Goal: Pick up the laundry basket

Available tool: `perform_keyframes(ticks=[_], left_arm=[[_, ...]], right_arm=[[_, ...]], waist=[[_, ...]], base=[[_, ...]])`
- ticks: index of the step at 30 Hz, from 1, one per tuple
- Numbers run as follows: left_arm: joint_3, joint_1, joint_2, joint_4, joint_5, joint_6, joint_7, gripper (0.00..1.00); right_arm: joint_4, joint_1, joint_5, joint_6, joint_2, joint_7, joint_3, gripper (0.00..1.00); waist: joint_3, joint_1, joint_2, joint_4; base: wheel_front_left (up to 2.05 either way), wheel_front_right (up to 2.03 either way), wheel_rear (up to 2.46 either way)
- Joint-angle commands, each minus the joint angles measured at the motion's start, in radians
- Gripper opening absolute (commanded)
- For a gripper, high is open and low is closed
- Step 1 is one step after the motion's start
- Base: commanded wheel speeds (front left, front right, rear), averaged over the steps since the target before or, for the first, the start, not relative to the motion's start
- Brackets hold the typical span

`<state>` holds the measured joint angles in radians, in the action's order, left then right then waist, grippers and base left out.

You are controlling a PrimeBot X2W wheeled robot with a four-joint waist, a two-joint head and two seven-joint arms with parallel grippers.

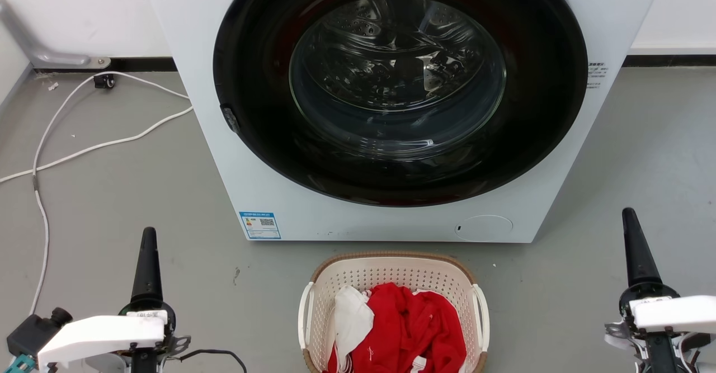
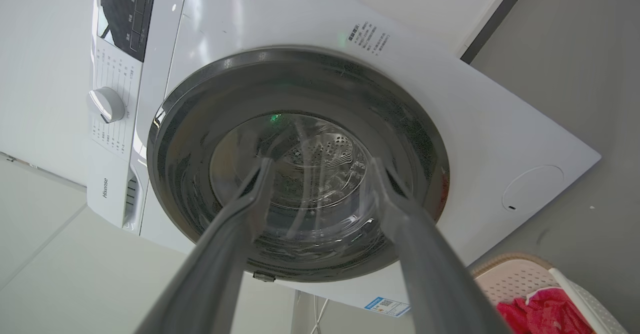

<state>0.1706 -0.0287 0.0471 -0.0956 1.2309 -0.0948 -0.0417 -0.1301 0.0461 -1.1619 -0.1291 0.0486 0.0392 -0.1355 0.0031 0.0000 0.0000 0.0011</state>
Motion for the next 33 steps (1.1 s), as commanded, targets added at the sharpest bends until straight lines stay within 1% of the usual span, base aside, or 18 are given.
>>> perform_keyframes(ticks=[1, 5, 6, 8, 12, 16, 20, 21, 23, 33], left_arm=[[-0.007, -0.001, 0.003, 0.040, -0.040, 0.002, -0.011, 1.00], [-0.024, 0.011, 0.003, 0.087, -0.134, 0.014, -0.025, 1.00], [-0.045, 0.017, 0.003, 0.123, -0.201, 0.016, -0.035, 1.00], [-0.053, 0.021, 0.004, 0.147, -0.244, 0.016, -0.041, 1.00], [-0.078, 0.030, 0.004, 0.182, -0.365, 0.032, -0.054, 1.00], [-0.126, 0.032, 0.004, 0.211, -0.504, 0.033, -0.066, 1.00], [-0.170, 0.035, 0.004, 0.232, -0.616, 0.050, -0.079, 1.00], [-0.209, 0.037, 0.020, 0.243, -0.695, 0.079, -0.087, 1.00], [-0.242, 0.039, 0.037, 0.244, -0.736, 0.105, -0.092, 1.00], [-0.390, 0.025, 0.135, 0.241, -0.858, 0.252, -0.118, 1.00]], right_arm=[[0.041, 0.019, 0.066, -0.002, 0.003, 0.012, 0.007, 1.00], [0.085, 0.015, 0.188, -0.002, 0.003, 0.026, 0.029, 1.00], [0.112, 0.013, 0.266, -0.002, 0.003, 0.036, 0.045, 1.00], [0.127, 0.012, 0.314, -0.002, 0.003, 0.042, 0.051, 1.00], [0.153, 0.006, 0.417, -0.002, 0.003, 0.055, 0.070, 1.00], [0.174, 0.001, 0.500, -0.002, 0.003, 0.068, 0.084, 1.00], [0.187, -0.008, 0.585, -0.002, 0.003, 0.080, 0.099, 1.00], [0.190, -0.014, 0.630, -0.002, 0.003, 0.088, 0.102, 1.00], [0.193, -0.017, 0.664, -0.002, 0.003, 0.094, 0.103, 1.00], [0.201, -0.035, 0.816, -0.002, 0.003, 0.121, 0.097, 1.00]], waist=[[0.001, 0.0000, 0.0000, 0.000], [0.002, 0.0000, 0.0000, 0.000], [0.003, 0.0000, 0.0000, -0.001], [0.004, 0.0000, 0.0000, -0.001], [0.006, 0.0000, 0.0000, -0.002], [0.007, 0.0000, 0.0000, -0.003], [0.008, 0.0000, 0.0000, -0.004], [0.008, 0.0000, 0.0000, -0.004], [0.008, 0.0000, 0.0000, -0.004], [0.009, 0.0000, 0.0000, -0.004]], base=[[0.00, 0.00, 0.00], [0.00, 0.00, 0.00], [0.00, 0.00, 0.00], [0.00, 0.00, 0.00], [0.00, 0.00, 0.00], [0.00, 0.00, 0.00], [0.00, 0.00, 0.00], [0.00, 0.00, 0.00], [0.00, 0.00, 0.00], [0.00, 0.00, 0.00]])
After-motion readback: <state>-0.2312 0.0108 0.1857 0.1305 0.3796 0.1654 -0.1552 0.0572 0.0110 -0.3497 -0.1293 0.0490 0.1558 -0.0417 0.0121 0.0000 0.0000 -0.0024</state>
